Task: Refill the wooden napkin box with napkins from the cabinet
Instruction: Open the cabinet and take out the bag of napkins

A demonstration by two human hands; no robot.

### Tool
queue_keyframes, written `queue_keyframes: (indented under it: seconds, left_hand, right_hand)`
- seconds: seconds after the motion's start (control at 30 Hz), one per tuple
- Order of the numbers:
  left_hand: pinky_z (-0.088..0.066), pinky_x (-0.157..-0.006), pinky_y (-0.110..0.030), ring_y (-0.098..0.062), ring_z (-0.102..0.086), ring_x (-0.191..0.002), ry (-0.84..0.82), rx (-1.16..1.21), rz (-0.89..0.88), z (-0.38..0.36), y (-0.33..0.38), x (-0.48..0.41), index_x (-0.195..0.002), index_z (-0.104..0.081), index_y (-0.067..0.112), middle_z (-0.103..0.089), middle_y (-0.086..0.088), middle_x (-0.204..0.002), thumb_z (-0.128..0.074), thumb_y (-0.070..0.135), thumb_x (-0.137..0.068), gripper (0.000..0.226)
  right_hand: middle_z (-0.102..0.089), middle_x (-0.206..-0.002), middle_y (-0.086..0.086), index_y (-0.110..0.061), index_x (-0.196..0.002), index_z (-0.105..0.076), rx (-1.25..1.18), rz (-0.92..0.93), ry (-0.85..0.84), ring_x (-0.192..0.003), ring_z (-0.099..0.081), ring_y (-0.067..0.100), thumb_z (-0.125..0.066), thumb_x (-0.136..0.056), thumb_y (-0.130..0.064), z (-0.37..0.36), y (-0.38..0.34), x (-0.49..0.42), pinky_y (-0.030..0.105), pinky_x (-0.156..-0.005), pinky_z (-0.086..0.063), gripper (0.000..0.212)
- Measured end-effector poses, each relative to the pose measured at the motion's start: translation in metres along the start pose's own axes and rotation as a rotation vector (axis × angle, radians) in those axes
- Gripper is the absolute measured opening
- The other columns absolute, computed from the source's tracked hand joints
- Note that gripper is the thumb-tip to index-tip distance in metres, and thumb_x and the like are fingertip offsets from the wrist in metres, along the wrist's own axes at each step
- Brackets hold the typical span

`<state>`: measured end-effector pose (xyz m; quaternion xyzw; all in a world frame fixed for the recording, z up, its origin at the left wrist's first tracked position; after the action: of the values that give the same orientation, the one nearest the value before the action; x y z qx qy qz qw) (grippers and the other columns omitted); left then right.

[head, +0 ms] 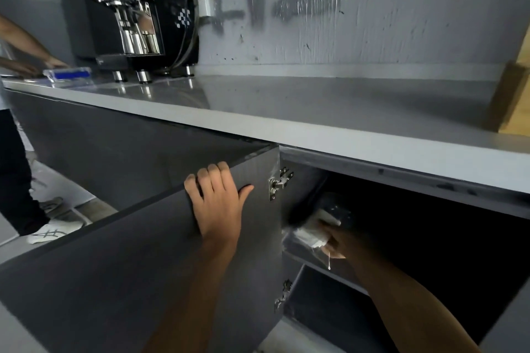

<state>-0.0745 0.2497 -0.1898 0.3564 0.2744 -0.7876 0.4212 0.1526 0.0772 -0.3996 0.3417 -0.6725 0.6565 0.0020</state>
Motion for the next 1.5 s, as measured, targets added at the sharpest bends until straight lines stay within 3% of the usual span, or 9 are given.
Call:
queue_keyframes:
  seconds: [0.1, 0.27, 0.43, 0.63, 0.83, 0.93, 1.07, 1.3, 1.5]
  left_hand:
    - [-0.030, -0.105, -0.049, -0.031, -0.049, -0.106, -0.072, 0.024, -0.016, 0.001, -0.003, -0.001, -0.125, -0.042, 0.003, -0.052, -0.012, -0.112, -0.038, 0.070, -0.086, 0.077]
    - [-0.034, -0.103, -0.048, -0.031, -0.049, -0.103, -0.262, 0.078, -0.040, 0.018, -0.004, -0.004, -0.125, -0.041, 0.003, -0.053, -0.014, -0.110, -0.056, 0.060, -0.079, 0.074]
    - [-0.046, -0.086, -0.041, -0.035, -0.059, -0.103, -0.420, 0.150, -0.353, 0.048, -0.050, -0.007, -0.128, -0.044, 0.012, -0.060, -0.015, -0.117, -0.057, 0.043, -0.089, 0.051]
    - [-0.045, -0.079, -0.037, -0.030, -0.058, -0.090, -0.818, 0.356, -0.247, 0.055, -0.142, -0.010, -0.089, -0.054, 0.018, -0.065, -0.013, -0.106, -0.048, 0.050, -0.092, 0.032]
    - [-0.042, -0.100, -0.038, -0.022, -0.056, -0.115, -1.067, 0.623, -0.316, 0.102, -0.133, 0.027, -0.126, -0.051, 0.021, -0.058, -0.002, -0.129, -0.048, 0.046, -0.094, 0.041]
    - [-0.041, -0.095, -0.041, -0.026, -0.054, -0.116, -1.022, 0.708, -0.283, 0.121, -0.113, 0.048, -0.121, -0.049, 0.013, -0.054, -0.011, -0.132, -0.044, 0.043, -0.095, 0.040]
    - [-0.040, -0.076, -0.037, -0.024, -0.053, -0.096, -0.906, 0.731, -0.225, 0.135, -0.087, 0.057, -0.101, -0.049, 0.014, -0.055, -0.006, -0.107, -0.040, 0.039, -0.096, 0.027]
    - [-0.045, -0.094, -0.052, -0.044, -0.055, -0.109, -0.915, 0.720, -0.064, 0.153, -0.065, 0.078, -0.125, -0.043, 0.008, -0.059, -0.024, -0.120, -0.036, 0.036, -0.100, 0.038]
    - [-0.044, -0.084, -0.052, -0.052, -0.057, -0.105, -0.999, 0.644, 0.092, 0.205, -0.037, 0.092, -0.117, -0.039, -0.002, -0.060, -0.035, -0.112, -0.035, 0.025, -0.100, 0.033]
  right_hand:
    - [-0.065, -0.087, 0.011, -0.014, -0.105, -0.062, -0.166, -0.090, -0.036, -0.077, -0.063, 0.024, -0.072, -0.083, -0.025, -0.005, 0.015, 0.033, 0.033, -0.061, -0.054, 0.027]
    - [-0.067, -0.116, 0.011, -0.013, -0.122, -0.064, -0.208, 0.005, -0.220, -0.102, -0.063, 0.027, -0.080, -0.065, -0.038, -0.019, 0.022, 0.112, 0.043, -0.084, -0.051, 0.065]
    - [-0.063, -0.129, 0.015, -0.009, -0.128, -0.059, -0.282, 0.078, -0.345, -0.123, -0.056, 0.032, -0.071, -0.082, -0.033, -0.026, 0.021, 0.211, 0.051, -0.109, -0.039, 0.054]
    - [-0.068, -0.121, 0.015, -0.008, -0.120, -0.064, -0.245, 0.134, -0.360, -0.119, -0.060, 0.031, -0.064, -0.089, -0.026, -0.030, -0.004, 0.306, 0.049, -0.108, -0.041, 0.036]
    - [-0.070, -0.118, 0.013, -0.009, -0.116, -0.066, -0.270, 0.221, -0.427, -0.106, -0.068, 0.026, -0.058, -0.094, -0.027, -0.043, -0.021, 0.367, 0.039, -0.092, -0.055, 0.030]
    - [-0.069, -0.120, 0.014, -0.010, -0.117, -0.065, -0.272, 0.264, -0.425, -0.110, -0.066, 0.029, -0.057, -0.093, -0.029, -0.043, -0.020, 0.377, 0.044, -0.097, -0.051, 0.032]
    - [-0.070, -0.118, 0.014, -0.009, -0.117, -0.066, -0.320, 0.302, -0.412, -0.104, -0.069, 0.027, -0.057, -0.091, -0.032, -0.034, -0.019, 0.379, 0.041, -0.092, -0.054, 0.036]
    - [-0.066, -0.124, 0.016, -0.009, -0.127, -0.059, -0.295, 0.178, -0.270, -0.100, -0.066, 0.026, -0.057, -0.091, -0.034, -0.001, -0.040, 0.397, 0.039, -0.082, -0.056, 0.043]
    - [-0.072, -0.107, 0.011, -0.012, -0.118, -0.063, -0.400, 0.005, -0.099, -0.096, -0.069, 0.026, -0.059, -0.092, -0.025, 0.033, -0.069, 0.481, 0.045, -0.088, -0.054, 0.029]
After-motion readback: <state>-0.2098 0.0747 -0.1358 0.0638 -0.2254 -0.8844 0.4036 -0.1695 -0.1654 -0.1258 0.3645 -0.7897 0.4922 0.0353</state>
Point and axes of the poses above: each hand's wrist, its own x-axis away from the middle knuckle, its own z-axis out of the back of the hand, y = z × x, the point moved 6 cm from there along -x, towards the middle knuckle
